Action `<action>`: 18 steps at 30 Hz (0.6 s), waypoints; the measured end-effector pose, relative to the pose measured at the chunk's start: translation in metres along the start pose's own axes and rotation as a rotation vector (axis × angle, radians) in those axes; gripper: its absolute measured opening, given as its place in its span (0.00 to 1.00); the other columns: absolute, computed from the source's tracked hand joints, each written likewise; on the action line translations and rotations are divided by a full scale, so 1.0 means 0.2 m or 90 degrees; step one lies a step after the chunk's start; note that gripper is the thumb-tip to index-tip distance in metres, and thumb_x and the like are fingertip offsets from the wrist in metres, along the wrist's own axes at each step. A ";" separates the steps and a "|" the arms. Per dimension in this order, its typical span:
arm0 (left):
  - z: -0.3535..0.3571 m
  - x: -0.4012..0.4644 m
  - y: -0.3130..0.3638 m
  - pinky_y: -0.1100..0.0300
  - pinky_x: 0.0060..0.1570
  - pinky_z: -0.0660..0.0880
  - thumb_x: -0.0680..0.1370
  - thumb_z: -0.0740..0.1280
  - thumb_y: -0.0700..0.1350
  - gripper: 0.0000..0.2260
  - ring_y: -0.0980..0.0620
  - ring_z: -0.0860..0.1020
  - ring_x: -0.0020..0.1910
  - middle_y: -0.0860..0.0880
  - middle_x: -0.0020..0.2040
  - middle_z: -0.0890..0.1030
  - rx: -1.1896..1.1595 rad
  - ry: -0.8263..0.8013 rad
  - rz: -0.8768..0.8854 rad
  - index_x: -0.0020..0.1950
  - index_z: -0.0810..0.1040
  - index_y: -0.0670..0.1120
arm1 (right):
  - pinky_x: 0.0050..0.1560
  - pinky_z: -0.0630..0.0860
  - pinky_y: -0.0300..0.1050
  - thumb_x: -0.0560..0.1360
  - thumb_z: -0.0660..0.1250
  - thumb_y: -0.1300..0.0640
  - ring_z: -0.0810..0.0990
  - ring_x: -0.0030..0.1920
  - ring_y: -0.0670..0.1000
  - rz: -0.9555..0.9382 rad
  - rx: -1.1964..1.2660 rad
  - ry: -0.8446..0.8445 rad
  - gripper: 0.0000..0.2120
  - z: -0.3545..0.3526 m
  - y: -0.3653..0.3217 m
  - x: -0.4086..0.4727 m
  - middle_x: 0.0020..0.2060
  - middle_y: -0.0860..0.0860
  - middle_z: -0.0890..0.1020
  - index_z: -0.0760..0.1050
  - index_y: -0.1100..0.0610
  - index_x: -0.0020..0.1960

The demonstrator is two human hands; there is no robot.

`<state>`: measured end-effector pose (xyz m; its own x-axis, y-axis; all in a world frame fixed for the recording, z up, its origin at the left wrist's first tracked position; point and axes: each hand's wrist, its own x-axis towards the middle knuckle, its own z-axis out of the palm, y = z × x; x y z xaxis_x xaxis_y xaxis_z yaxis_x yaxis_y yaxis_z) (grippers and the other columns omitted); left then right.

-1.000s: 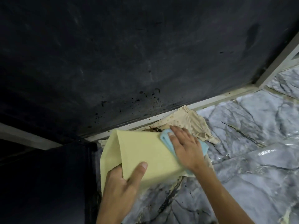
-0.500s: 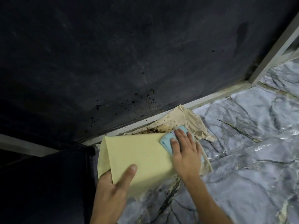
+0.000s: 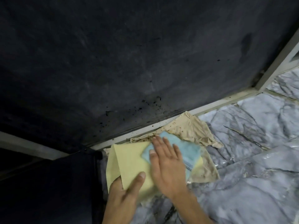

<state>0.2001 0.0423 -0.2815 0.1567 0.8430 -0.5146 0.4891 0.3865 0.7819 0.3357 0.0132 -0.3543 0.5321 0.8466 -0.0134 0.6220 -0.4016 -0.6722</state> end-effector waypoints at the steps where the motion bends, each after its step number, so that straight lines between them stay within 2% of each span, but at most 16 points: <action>1: -0.01 0.00 0.01 0.60 0.47 0.78 0.75 0.76 0.48 0.06 0.55 0.87 0.49 0.55 0.45 0.91 0.016 -0.023 -0.003 0.51 0.88 0.49 | 0.77 0.48 0.54 0.80 0.38 0.42 0.52 0.78 0.46 -0.051 0.015 -0.024 0.30 0.01 -0.06 0.02 0.77 0.44 0.59 0.57 0.49 0.78; 3: -0.03 0.00 0.01 0.53 0.56 0.80 0.74 0.77 0.49 0.11 0.51 0.87 0.53 0.53 0.48 0.91 0.014 -0.037 -0.025 0.54 0.87 0.48 | 0.76 0.52 0.52 0.81 0.44 0.44 0.58 0.76 0.44 -0.091 0.060 -0.072 0.27 -0.01 -0.05 0.11 0.76 0.44 0.64 0.63 0.49 0.76; 5: -0.04 0.00 0.05 0.48 0.61 0.79 0.73 0.77 0.46 0.10 0.47 0.86 0.55 0.52 0.47 0.91 -0.007 -0.049 -0.077 0.53 0.87 0.47 | 0.76 0.54 0.50 0.81 0.49 0.43 0.60 0.75 0.45 -0.037 0.117 -0.091 0.25 -0.04 0.08 0.17 0.76 0.44 0.63 0.65 0.49 0.75; 7: -0.04 0.04 0.11 0.48 0.59 0.79 0.75 0.75 0.47 0.12 0.43 0.86 0.56 0.46 0.50 0.91 -0.103 -0.090 -0.157 0.57 0.86 0.44 | 0.75 0.52 0.44 0.79 0.52 0.40 0.59 0.76 0.47 0.031 0.131 -0.080 0.29 -0.08 0.21 0.16 0.78 0.44 0.59 0.64 0.52 0.75; 9: -0.03 0.12 0.18 0.49 0.54 0.80 0.78 0.70 0.53 0.18 0.41 0.86 0.55 0.40 0.53 0.89 -0.190 -0.122 -0.225 0.60 0.85 0.42 | 0.73 0.49 0.39 0.77 0.49 0.37 0.58 0.76 0.47 0.023 0.099 -0.077 0.33 -0.09 0.29 0.12 0.76 0.44 0.61 0.64 0.53 0.75; 11: -0.04 0.23 0.23 0.49 0.50 0.80 0.77 0.69 0.58 0.24 0.40 0.85 0.50 0.37 0.51 0.88 -0.210 -0.076 -0.247 0.62 0.83 0.40 | 0.75 0.46 0.41 0.75 0.46 0.35 0.59 0.75 0.45 0.002 0.073 -0.082 0.34 -0.08 0.31 0.11 0.74 0.43 0.65 0.66 0.51 0.74; 12: -0.04 0.29 0.22 0.48 0.50 0.81 0.75 0.71 0.59 0.27 0.40 0.85 0.51 0.37 0.54 0.87 -0.201 -0.048 -0.250 0.64 0.81 0.39 | 0.76 0.47 0.44 0.75 0.46 0.35 0.60 0.74 0.45 0.003 0.064 -0.077 0.33 -0.07 0.33 0.12 0.73 0.43 0.68 0.68 0.49 0.73; 13: -0.04 0.31 0.22 0.48 0.49 0.82 0.72 0.72 0.60 0.32 0.39 0.85 0.53 0.36 0.57 0.86 -0.171 -0.028 -0.249 0.67 0.79 0.40 | 0.76 0.50 0.48 0.76 0.47 0.35 0.63 0.74 0.47 0.014 0.064 -0.062 0.30 -0.06 0.33 0.13 0.71 0.43 0.72 0.71 0.47 0.70; 15: -0.01 0.32 0.20 0.49 0.45 0.82 0.73 0.72 0.60 0.31 0.38 0.85 0.52 0.35 0.59 0.85 -0.110 0.012 -0.205 0.66 0.78 0.39 | 0.73 0.58 0.55 0.78 0.48 0.38 0.72 0.67 0.49 0.050 0.084 0.001 0.24 -0.06 0.33 0.14 0.62 0.46 0.80 0.77 0.46 0.60; 17: 0.00 0.21 0.20 0.46 0.56 0.81 0.72 0.72 0.63 0.26 0.40 0.83 0.54 0.40 0.57 0.84 -0.043 0.022 -0.152 0.58 0.81 0.43 | 0.67 0.66 0.58 0.80 0.51 0.42 0.79 0.52 0.45 0.052 0.135 0.062 0.15 -0.07 0.31 0.12 0.45 0.42 0.83 0.75 0.44 0.45; 18: 0.00 0.13 0.19 0.46 0.61 0.78 0.71 0.73 0.63 0.21 0.44 0.82 0.54 0.45 0.54 0.85 -0.023 0.029 -0.124 0.52 0.82 0.48 | 0.64 0.68 0.59 0.81 0.53 0.44 0.78 0.46 0.42 0.046 0.168 0.093 0.13 -0.10 0.29 0.10 0.40 0.40 0.81 0.73 0.42 0.42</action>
<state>0.2234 0.0799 -0.2648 0.0231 0.7665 -0.6419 0.4752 0.5565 0.6816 0.3932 0.0013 -0.3788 0.6581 0.7525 0.0252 0.4185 -0.3378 -0.8431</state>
